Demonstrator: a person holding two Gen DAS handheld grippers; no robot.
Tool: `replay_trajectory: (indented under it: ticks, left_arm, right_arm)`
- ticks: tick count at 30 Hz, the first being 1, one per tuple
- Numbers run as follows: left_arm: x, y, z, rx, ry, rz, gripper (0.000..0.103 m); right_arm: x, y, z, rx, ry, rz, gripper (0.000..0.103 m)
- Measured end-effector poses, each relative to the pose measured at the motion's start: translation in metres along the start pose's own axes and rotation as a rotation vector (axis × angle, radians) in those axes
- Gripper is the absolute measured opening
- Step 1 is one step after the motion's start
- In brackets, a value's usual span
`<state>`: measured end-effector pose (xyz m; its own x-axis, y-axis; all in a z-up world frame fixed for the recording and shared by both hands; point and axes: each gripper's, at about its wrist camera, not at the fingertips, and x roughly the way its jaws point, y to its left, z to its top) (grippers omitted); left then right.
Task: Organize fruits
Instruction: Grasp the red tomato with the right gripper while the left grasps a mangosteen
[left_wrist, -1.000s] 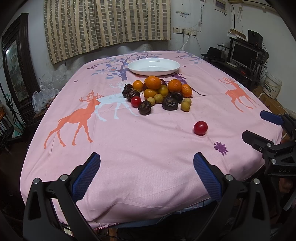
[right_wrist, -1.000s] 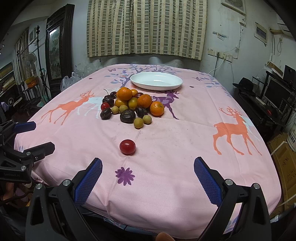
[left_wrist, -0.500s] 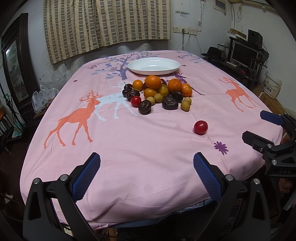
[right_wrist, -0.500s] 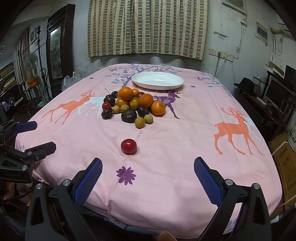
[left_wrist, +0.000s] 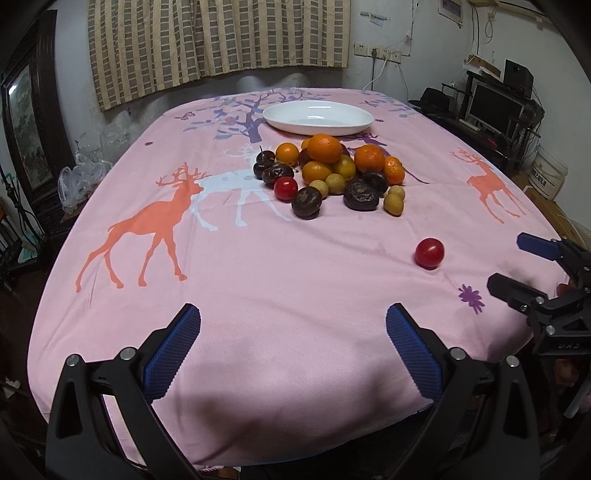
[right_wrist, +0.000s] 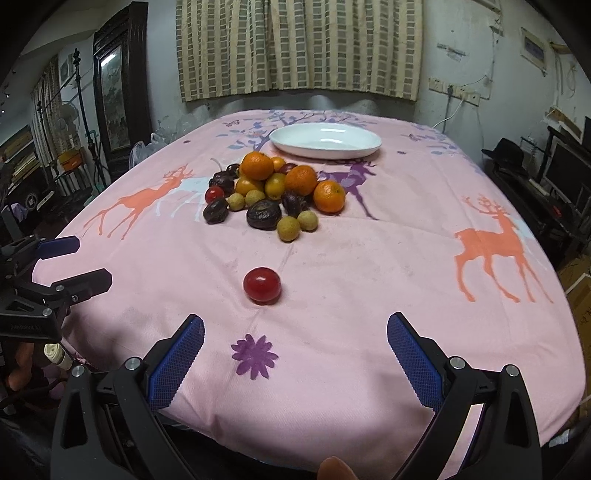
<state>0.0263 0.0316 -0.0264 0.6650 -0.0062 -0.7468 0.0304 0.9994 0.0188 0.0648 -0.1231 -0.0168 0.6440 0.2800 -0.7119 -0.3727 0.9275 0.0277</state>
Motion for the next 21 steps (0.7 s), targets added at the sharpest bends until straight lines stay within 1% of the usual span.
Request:
replay_trajectory:
  ticks: [2, 4, 6, 8, 10, 12, 13, 14, 17, 18, 19, 20, 21]
  left_arm:
    - [0.006, 0.005, 0.001, 0.004, 0.009, -0.013, 0.099]
    - [0.013, 0.011, 0.002, -0.001, 0.020, -0.021, 0.099]
    - [0.018, 0.019, 0.004, -0.017, 0.029, -0.038, 0.099]
    - [0.024, 0.027, 0.008, -0.035, 0.033, -0.058, 0.099]
    - [0.029, 0.033, 0.012, -0.043, 0.034, -0.075, 0.099]
    - [0.036, 0.035, 0.019, -0.038, 0.038, -0.092, 0.099]
    - [0.041, 0.036, 0.023, -0.035, 0.042, -0.107, 0.099]
    - [0.046, 0.036, 0.029, -0.031, 0.048, -0.124, 0.099]
    - [0.065, 0.032, 0.050, -0.011, 0.065, -0.190, 0.098]
    - [0.072, 0.029, 0.058, 0.003, 0.064, -0.201, 0.093]
    - [0.082, 0.022, 0.067, 0.026, 0.068, -0.206, 0.083]
    - [0.091, 0.017, 0.073, 0.044, 0.083, -0.208, 0.078]
    - [0.102, 0.013, 0.080, 0.057, 0.100, -0.215, 0.070]
  right_arm:
    - [0.012, 0.005, 0.004, -0.015, 0.006, 0.016, 0.096]
    - [0.027, 0.009, 0.010, -0.019, 0.021, 0.027, 0.083]
    - [0.044, 0.011, 0.015, -0.023, 0.051, 0.033, 0.081]
    - [0.059, 0.011, 0.018, -0.018, 0.084, 0.029, 0.071]
    - [0.072, 0.010, 0.020, -0.009, 0.115, 0.064, 0.050]
    - [0.074, 0.010, 0.022, -0.022, 0.111, 0.072, 0.047]
    - [0.075, 0.011, 0.022, -0.035, 0.115, 0.082, 0.039]
    - [0.073, 0.011, 0.023, -0.041, 0.126, 0.121, 0.030]
    - [0.066, 0.007, 0.030, -0.043, 0.117, 0.135, 0.030]
    - [0.062, 0.004, 0.033, -0.035, 0.103, 0.139, 0.030]
    - [0.059, 0.000, 0.037, -0.025, 0.088, 0.139, 0.030]
    - [0.055, -0.004, 0.041, -0.015, 0.069, 0.134, 0.030]
    - [0.053, -0.008, 0.043, -0.011, 0.057, 0.127, 0.030]
